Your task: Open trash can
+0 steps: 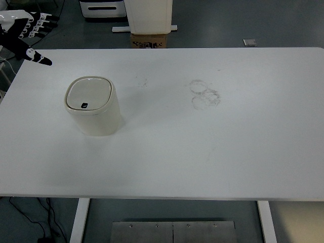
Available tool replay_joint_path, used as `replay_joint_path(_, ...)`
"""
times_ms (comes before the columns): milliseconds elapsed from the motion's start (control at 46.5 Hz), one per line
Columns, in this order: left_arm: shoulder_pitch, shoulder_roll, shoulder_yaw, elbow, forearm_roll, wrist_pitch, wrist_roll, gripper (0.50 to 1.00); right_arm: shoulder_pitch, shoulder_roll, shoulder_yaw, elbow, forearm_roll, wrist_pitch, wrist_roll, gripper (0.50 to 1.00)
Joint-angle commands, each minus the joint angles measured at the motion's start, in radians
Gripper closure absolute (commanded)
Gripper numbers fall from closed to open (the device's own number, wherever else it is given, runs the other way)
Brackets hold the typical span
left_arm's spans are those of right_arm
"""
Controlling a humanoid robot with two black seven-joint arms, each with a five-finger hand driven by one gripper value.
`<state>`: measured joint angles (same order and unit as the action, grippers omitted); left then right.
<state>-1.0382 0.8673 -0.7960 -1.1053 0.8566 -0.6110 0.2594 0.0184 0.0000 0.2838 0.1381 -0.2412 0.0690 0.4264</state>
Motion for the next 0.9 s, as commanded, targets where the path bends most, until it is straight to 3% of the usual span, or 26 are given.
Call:
replay_joint_path(0,-0.002,0.009,0.0,0.001,-0.055,0.0,0.105,0.5,0.0,0.0,0.0,0.0,0.0,0.0,0.0,0.509)
replay_joint_path(129,-0.002,0.018,0.0,-0.001,-0.128,0.0,0.19,0.5,0.0,0.0,0.0,0.0,0.0,0.0,0.0,0.509)
replay_joint_path(624,0.053,-0.045,-0.002,-0.011,-0.3,0.0,0.189,0.5,0.0,0.0,-0.002,0.0,0.0,0.0,0.0,0.509)
replay_joint_path(883,0.046,-0.062,0.0,-0.079,-0.343,0.0,0.185,0.5,0.0,0.0,-0.002,0.0,0.0,0.0,0.0,0.509)
